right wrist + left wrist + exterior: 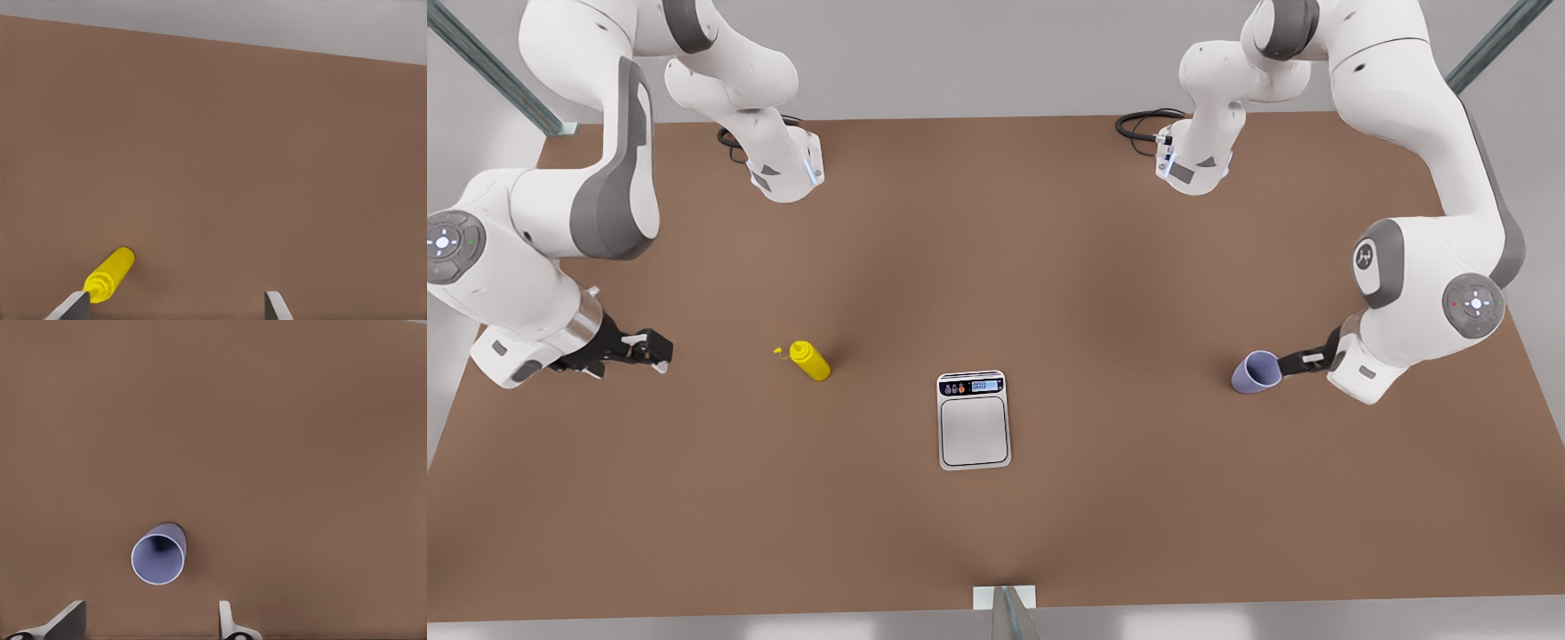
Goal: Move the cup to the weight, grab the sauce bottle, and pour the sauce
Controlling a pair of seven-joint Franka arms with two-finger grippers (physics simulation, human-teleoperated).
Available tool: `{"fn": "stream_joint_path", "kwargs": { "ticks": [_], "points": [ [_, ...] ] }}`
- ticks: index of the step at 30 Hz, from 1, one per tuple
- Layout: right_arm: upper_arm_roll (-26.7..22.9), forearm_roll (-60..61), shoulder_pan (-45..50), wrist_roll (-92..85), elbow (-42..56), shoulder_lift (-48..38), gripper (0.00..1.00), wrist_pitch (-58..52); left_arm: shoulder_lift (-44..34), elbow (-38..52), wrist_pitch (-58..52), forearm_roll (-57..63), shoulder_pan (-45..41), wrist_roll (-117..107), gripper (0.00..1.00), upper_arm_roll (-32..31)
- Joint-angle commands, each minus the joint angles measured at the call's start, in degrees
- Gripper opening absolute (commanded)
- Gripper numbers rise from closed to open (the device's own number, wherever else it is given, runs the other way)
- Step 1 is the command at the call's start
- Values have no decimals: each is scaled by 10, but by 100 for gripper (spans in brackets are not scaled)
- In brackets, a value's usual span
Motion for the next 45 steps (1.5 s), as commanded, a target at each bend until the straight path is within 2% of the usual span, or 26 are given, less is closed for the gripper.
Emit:
{"fn": "stream_joint_path", "kwargs": {
  "ticks": [1, 3, 5, 14, 19, 20, 22, 23, 24, 26, 30, 33, 35, 37, 40, 42, 43, 45],
  "points": [
    [-1, 0, 0, 0, 0, 0, 100, 0, 0, 0, -1, -1, 4, 11, 100, 0],
    [-1, 0, 0, 0, 0, 0, 100, 0, 3, -5, 4, -1, 17, 20, 100, -2],
    [0, 0, 0, 0, -2, 0, 100, 0, 2, -47, 36, -1, 17, 21, 100, 0],
    [-2, 1, -5, -3, 1, 1, 100, 1, 3, -272, 287, 0, 17, 70, 100, 18],
    [-1, 1, -4, -3, 1, 5, 100, 1, 6, -292, 300, 2, 17, 88, 97, 34],
    [-1, 1, -4, -3, 1, 6, 100, 1, 8, -299, 304, 2, 17, 88, 89, 34],
    [-1, 0, -5, -4, 0, 6, 100, 1, 20, -316, 336, 2, 17, 88, 88, 34],
    [-2, 0, -5, -4, 0, 6, 100, 1, 22, -320, 340, 2, 17, 88, 83, 34],
    [-2, 0, -5, -4, 0, 6, 100, 1, 22, -330, 351, 0, 17, 88, 72, 34],
    [-2, 0, -5, -4, 0, 7, 100, 1, 28, -347, 386, -1, 17, 88, 72, 34],
    [-2, -8, -5, -4, -1, 9, 100, 1, 37, -348, 398, -3, 17, 88, 51, 33],
    [-1, -4, -11, -3, 1, 9, 100, 0, 46, -349, 409, -6, 17, 88, 45, 33],
    [-1, -4, -10, -3, 1, 9, 100, 0, 50, -348, 410, -6, 17, 87, 38, 33],
    [-1, -1, -10, -3, 1, 9, 100, 0, 50, -348, 411, -6, 16, 87, 37, 33],
    [0, -3, -6, -4, 1, 9, 100, 1, 50, -348, 410, -6, 14, 87, 29, 31],
    [0, -4, -7, -8, 1, 9, 100, 1, 48, -347, 405, -8, 13, 83, 30, 31],
    [0, -4, -7, -8, 1, 9, 100, 1, 48, -347, 405, -11, 13, 84, 34, 32],
    [0, -4, -9, -9, 1, 9, 100, 1, 47, -347, 404, -12, 13, 83, 33, 32]
  ]
}}
